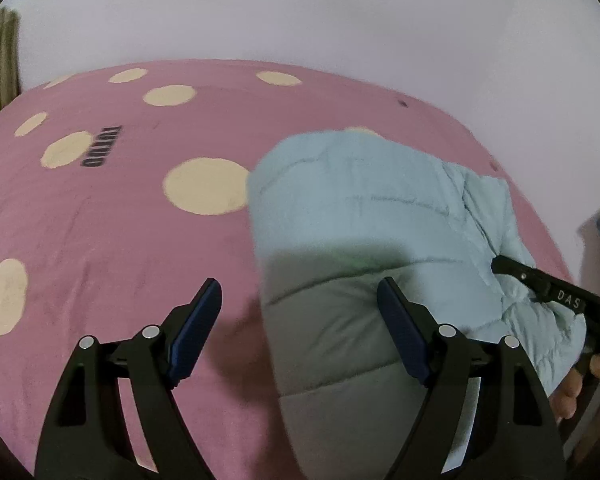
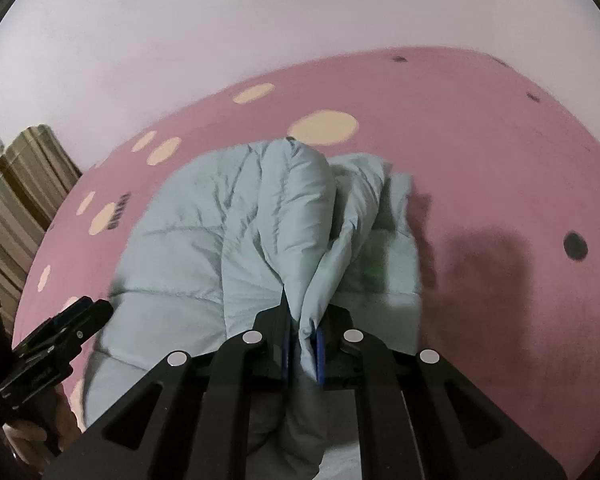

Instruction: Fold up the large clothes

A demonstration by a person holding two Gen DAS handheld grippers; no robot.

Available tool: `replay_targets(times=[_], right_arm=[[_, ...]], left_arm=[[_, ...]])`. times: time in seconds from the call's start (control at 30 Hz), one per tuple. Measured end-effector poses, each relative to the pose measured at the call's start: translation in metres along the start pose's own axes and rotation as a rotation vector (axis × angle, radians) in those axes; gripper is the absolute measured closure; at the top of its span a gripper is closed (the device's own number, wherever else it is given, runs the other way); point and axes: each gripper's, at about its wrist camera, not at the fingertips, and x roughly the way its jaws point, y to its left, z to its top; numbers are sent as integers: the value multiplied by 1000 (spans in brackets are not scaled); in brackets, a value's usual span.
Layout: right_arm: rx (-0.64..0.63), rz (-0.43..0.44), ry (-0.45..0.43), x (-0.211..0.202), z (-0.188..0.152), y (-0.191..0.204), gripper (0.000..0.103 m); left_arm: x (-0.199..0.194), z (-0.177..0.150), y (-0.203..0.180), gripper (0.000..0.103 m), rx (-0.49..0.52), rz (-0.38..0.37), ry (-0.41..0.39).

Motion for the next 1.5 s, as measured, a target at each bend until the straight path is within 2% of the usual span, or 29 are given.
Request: replay_targets(times=[0.17,0.33,0.47,0.6,0.8,0.9,1.0,1.1,1.23,1.33,1.5], right_arm=[[38,-14,36,26,-15,-29,94],[69,1,48,46,-25,-46,94],[82,7,45,51,-29,-50,94],[105,34,38,39,-24,-50,90],[77,21,-37,-15,-21,-36,90],[21,49,-73,-42,-29,-18,90],[-35,56,-84,-54,-43,-3,90],[-79,33,-46,-43,-56,3,90],[-67,-10,40,-5,-66,-12,91],[-50,5,47,16,-75,-26,93],[-56,-12,32,15,-75,-24,93]], left_arm=[[31,-11,-24,23,37,19,60],[58,-17,-31,24,60,22,120],[66,-23,-32,24,79,34,119],[50,-18,-28,25,70,14,98],[3,-17,-18,25,61,42,24],[-16,-24,-14,25,37,27,0],[-19,-32,-15,25,39,23,2],[-4,-37,-16,25,41,34,42],[12,-43,-19,25,60,39,74],[27,-49,-22,25,72,47,101],[34,-52,-21,25,54,43,100]])
